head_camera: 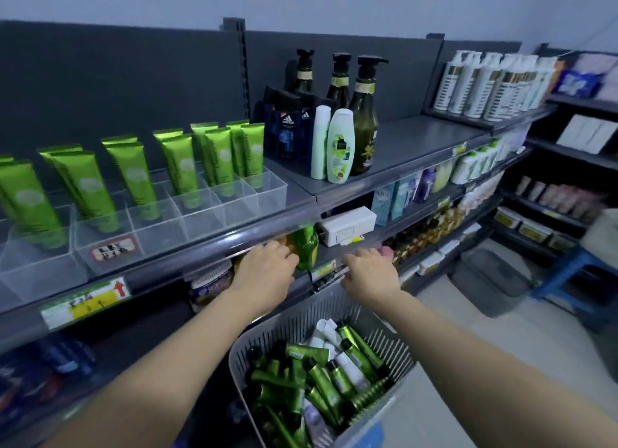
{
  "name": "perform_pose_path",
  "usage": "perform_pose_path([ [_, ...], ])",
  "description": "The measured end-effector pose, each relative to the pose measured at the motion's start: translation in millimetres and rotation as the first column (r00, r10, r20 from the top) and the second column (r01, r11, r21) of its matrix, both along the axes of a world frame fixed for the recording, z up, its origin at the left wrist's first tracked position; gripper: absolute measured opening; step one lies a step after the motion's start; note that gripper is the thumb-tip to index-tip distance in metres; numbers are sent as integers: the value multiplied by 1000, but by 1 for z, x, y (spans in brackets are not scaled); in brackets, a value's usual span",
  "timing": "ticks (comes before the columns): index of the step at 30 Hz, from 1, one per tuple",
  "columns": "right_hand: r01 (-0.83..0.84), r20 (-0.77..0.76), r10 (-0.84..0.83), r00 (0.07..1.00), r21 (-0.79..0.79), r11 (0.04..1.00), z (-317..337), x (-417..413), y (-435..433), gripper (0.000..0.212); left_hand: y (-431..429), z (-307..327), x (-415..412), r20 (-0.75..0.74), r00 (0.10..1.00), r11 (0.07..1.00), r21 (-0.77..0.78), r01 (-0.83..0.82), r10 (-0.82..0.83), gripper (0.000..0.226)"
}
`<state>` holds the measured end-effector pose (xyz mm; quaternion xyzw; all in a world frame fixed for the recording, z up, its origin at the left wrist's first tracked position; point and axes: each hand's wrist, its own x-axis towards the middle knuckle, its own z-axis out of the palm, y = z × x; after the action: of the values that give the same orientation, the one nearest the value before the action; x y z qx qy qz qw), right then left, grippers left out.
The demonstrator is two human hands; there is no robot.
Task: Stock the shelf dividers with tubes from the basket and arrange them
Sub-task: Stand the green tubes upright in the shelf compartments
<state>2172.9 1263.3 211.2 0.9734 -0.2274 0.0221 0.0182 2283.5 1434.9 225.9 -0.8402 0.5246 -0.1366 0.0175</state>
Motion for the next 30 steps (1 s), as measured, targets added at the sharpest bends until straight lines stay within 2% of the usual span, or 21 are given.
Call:
perform_pose_path([
  [6, 22, -96, -14, 995, 83, 996, -61, -27, -21, 35, -17, -64, -17, -117, 992, 987, 158, -22, 41, 28],
  [13, 84, -310, -18, 950, 200, 976, -123, -37, -34, 36, -32, -132, -17, -244, 969, 942, 334, 35, 51, 27],
  [17, 127, -451, -19, 892, 212, 969, -151, -40, -41, 25, -42, -164, -14, -306, 951, 915, 393, 87, 41, 30],
  [23, 224, -572, 3, 820, 325, 919, -189, -44, -51, 27, -55, -211, -21, -368, 930, 857, 475, 200, -13, 38],
  [26, 226, -618, 34, 785, 337, 914, -210, -46, -58, 28, -61, -232, -26, -395, 917, 814, 515, 269, -53, 42],
  [30, 187, -713, 136, 688, 354, 916, -240, -43, -67, 30, -67, -263, -33, -428, 899, 759, 555, 340, -90, 53],
])
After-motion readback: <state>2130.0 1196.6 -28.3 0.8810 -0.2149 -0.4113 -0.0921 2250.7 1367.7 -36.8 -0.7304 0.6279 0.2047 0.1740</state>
